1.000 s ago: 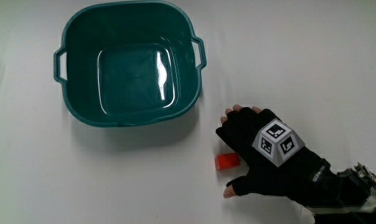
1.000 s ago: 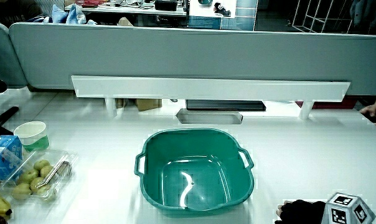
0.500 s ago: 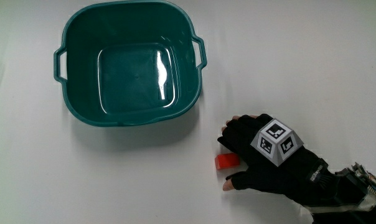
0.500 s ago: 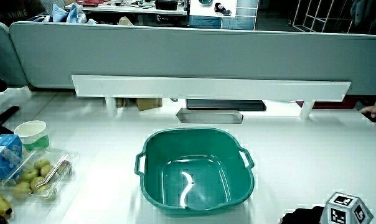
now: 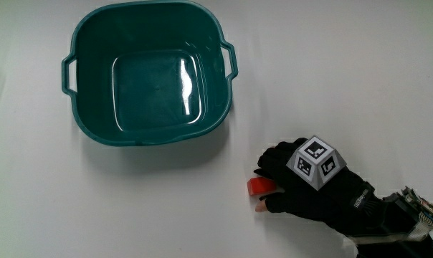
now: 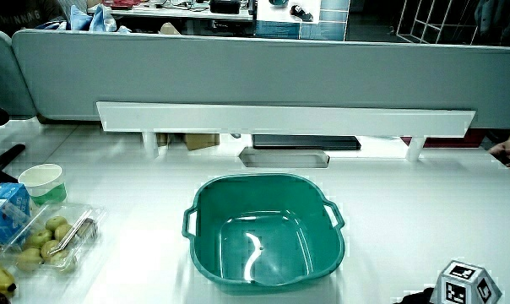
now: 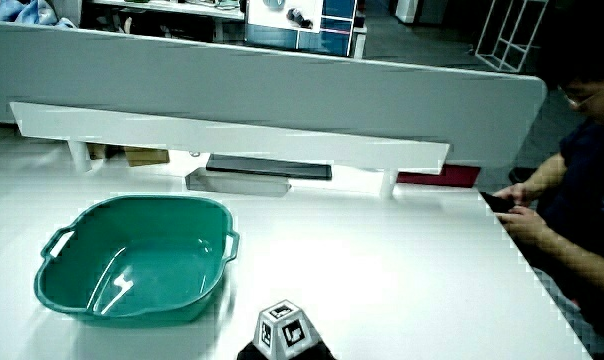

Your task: Pick red block

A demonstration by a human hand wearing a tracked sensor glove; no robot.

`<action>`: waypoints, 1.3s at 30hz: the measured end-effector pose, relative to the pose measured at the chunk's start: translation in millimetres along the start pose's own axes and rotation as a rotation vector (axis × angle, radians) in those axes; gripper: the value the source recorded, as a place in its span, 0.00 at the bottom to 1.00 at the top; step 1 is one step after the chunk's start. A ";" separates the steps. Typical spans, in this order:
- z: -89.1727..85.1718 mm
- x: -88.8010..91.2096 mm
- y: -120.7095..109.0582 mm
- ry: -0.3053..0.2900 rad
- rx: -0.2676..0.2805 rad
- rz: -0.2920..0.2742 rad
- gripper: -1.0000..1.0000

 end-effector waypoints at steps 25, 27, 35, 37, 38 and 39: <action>4.3 -4.4 -1.0 -0.020 0.024 0.030 1.00; 7.9 -4.2 -3.1 -0.018 0.030 0.034 1.00; 27.5 -3.1 -12.9 -0.021 0.093 0.030 1.00; 33.4 -3.5 -14.9 -0.016 0.106 0.034 1.00; 35.1 -3.2 -15.5 -0.022 0.113 0.030 1.00; 39.1 -3.7 -17.2 -0.025 0.130 0.033 1.00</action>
